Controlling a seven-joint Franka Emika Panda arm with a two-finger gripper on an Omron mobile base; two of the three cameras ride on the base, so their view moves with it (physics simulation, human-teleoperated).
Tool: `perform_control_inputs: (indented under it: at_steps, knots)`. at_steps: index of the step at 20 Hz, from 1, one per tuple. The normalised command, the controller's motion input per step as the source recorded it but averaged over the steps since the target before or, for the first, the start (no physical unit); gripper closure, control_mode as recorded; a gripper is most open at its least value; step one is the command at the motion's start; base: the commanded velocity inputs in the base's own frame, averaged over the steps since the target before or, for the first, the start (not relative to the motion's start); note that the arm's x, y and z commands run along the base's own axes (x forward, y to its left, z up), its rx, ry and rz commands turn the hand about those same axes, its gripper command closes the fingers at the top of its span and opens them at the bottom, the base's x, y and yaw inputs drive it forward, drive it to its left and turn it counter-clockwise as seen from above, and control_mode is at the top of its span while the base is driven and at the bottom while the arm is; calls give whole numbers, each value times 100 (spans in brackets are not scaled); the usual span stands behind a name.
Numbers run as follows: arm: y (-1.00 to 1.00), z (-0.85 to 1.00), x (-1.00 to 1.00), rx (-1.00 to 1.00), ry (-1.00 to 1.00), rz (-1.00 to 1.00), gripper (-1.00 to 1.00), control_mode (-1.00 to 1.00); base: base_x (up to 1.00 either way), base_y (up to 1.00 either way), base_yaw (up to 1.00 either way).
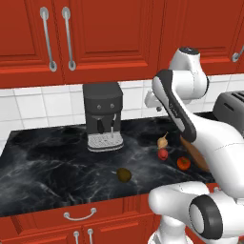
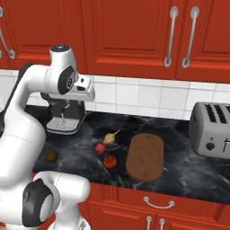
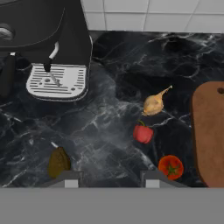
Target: Place the avocado, onion, tomato, and bell pepper on the cutting board.
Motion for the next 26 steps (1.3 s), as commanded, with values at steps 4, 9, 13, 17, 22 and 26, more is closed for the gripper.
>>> perform_control_inputs:
  at_steps: [4,9,13,17,22,26]
  knots:
    - [6,-4,-25,0,-4,0,-100,-100,0,0,0]
    - [37,-36,-32,5,6,0,-100,-100,0,0,0]
    - [63,-29,-16,0,8,4,-100,-100,0,0,0]
    - [72,-13,0,0,10,7,-100,-100,0,0,0]
    - [58,-27,0,0,9,7,-100,-100,0,0,0]
    - [29,-42,0,0,9,5,-100,-100,0,0,0]
